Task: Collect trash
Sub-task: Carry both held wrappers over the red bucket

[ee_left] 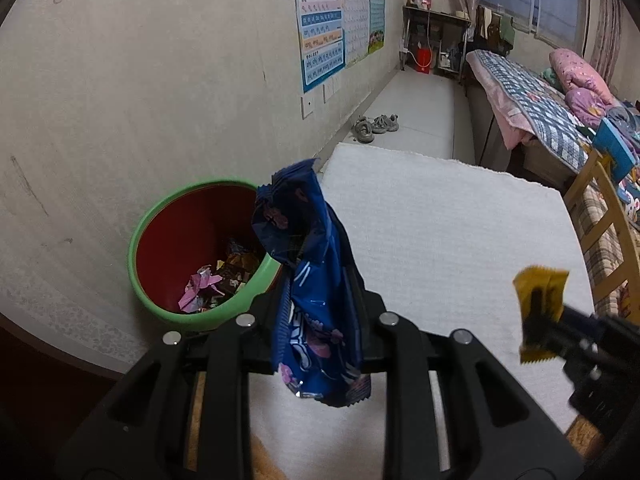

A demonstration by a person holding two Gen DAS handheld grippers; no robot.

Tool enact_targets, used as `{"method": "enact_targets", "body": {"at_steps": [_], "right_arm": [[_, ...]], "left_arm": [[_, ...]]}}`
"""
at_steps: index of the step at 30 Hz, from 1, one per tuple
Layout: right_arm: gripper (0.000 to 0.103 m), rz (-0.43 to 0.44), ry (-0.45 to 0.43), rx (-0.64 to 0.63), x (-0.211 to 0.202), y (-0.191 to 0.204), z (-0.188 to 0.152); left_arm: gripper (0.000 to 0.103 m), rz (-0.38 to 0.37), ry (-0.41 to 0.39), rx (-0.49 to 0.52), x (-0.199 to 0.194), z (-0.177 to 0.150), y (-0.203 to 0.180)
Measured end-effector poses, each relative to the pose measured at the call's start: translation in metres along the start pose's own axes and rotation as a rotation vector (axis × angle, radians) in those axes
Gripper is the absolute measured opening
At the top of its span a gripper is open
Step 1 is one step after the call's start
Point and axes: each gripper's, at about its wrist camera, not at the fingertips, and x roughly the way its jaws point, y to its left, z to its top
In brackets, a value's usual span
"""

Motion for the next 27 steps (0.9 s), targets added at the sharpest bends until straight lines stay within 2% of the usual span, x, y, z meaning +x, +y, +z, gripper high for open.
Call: {"method": "enact_targets", "body": {"at_steps": [6, 12, 27], "right_arm": [[0.031, 0.008, -0.037, -0.022, -0.007, 0.015, 0.014], [0.031, 0.013, -0.046, -0.044, -0.010, 0.025, 0.013], [0.031, 0.026, -0.043, -0.091, -0.003, 0.050, 0.018]], "left_arm": [[0.024, 0.007, -0.049, -0.016, -0.016, 0.003, 0.003], [0.024, -0.005, -0.073, -0.037, -0.026, 0.008, 0.008], [0.024, 0.027, -0.088, -0.085, -0.028, 0.006, 0.039]]}}
